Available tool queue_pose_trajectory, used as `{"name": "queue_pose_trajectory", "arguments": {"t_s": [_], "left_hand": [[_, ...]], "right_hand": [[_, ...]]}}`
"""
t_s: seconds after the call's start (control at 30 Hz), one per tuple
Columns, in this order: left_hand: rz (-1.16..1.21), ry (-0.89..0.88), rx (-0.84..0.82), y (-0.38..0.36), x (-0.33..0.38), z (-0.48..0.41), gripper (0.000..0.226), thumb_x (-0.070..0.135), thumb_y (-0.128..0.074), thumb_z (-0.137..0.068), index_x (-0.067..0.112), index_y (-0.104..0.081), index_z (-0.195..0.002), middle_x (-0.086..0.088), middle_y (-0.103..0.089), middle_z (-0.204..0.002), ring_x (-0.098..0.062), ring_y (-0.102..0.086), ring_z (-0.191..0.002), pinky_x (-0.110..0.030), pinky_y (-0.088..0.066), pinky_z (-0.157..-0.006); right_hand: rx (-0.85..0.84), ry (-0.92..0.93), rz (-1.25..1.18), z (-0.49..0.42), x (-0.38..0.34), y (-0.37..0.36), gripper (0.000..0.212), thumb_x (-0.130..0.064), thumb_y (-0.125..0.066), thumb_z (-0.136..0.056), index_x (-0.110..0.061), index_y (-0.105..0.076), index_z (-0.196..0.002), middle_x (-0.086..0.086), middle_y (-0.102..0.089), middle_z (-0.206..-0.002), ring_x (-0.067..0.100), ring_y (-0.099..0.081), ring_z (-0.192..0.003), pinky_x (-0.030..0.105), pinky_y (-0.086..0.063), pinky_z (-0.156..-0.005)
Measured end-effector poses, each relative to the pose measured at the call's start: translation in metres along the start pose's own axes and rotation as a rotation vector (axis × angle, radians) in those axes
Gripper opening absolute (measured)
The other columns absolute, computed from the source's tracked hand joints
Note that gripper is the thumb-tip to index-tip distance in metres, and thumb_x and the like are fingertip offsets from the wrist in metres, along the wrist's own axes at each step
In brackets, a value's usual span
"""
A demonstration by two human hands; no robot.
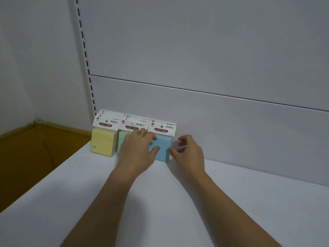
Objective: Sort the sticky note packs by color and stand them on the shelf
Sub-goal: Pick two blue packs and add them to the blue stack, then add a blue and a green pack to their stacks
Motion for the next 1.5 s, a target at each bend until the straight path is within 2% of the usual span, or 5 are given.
{"name": "queue_pose_trajectory", "arguments": {"t_s": [0.17,0.33,0.9,1.17,1.5], "left_hand": [[-0.070,-0.216,-0.094,-0.018,0.059,0.011,0.038,0.047,-0.064,-0.081,0.021,-0.066,-0.108,0.000,-0.065,-0.102,-0.025,-0.059,-0.100,-0.039,-0.035,-0.087],[-0.045,-0.338,-0.188,-0.030,0.118,0.012,0.067,0.069,-0.029,-0.079,0.024,-0.060,-0.119,0.004,-0.062,-0.112,-0.021,-0.054,-0.109,-0.036,-0.036,-0.090],[0.102,-0.679,-0.371,-0.109,0.430,0.034,0.056,0.061,-0.043,-0.089,0.029,-0.044,-0.135,0.008,-0.049,-0.136,-0.015,-0.040,-0.127,-0.034,-0.027,-0.103],[0.143,-0.598,-0.484,-0.157,0.536,0.062,0.052,0.055,-0.044,-0.091,0.030,-0.041,-0.137,0.001,-0.052,-0.131,-0.020,-0.044,-0.122,-0.036,-0.032,-0.100],[0.102,-0.360,-0.652,-0.213,0.589,0.074,0.066,0.061,-0.034,-0.092,0.035,-0.013,-0.148,-0.010,-0.048,-0.131,-0.029,-0.040,-0.122,-0.044,-0.040,-0.095]], "right_hand": [[-0.063,0.125,0.393,0.004,0.003,0.058,0.064,-0.043,-0.070,-0.080,-0.025,-0.045,-0.135,-0.002,-0.050,-0.134,0.020,-0.055,-0.115,0.034,-0.045,-0.095],[-0.096,-0.014,0.524,0.033,0.051,0.150,0.074,-0.049,-0.069,-0.080,-0.030,-0.037,-0.143,-0.002,-0.040,-0.147,0.023,-0.049,-0.125,0.039,-0.040,-0.105],[0.133,-0.336,0.676,0.112,0.205,0.421,0.065,-0.051,-0.064,-0.082,-0.030,-0.042,-0.140,-0.004,-0.041,-0.146,0.020,-0.041,-0.131,0.039,-0.033,-0.107],[0.202,-0.467,0.653,0.137,0.279,0.509,0.060,-0.050,-0.065,-0.082,-0.028,-0.048,-0.135,0.001,-0.049,-0.139,0.024,-0.048,-0.124,0.038,-0.037,-0.100],[0.215,-0.442,0.590,0.118,0.328,0.558,0.043,-0.038,-0.056,-0.091,-0.025,-0.052,-0.132,0.000,-0.057,-0.132,0.021,-0.054,-0.118,0.038,-0.042,-0.099]]}}
Point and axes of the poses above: each hand's wrist, its own z-axis away from the middle knuckle, its own y-axis out of the back of the hand, x = y × z, the point moved 8 cm from there along -z, towards the middle knuckle
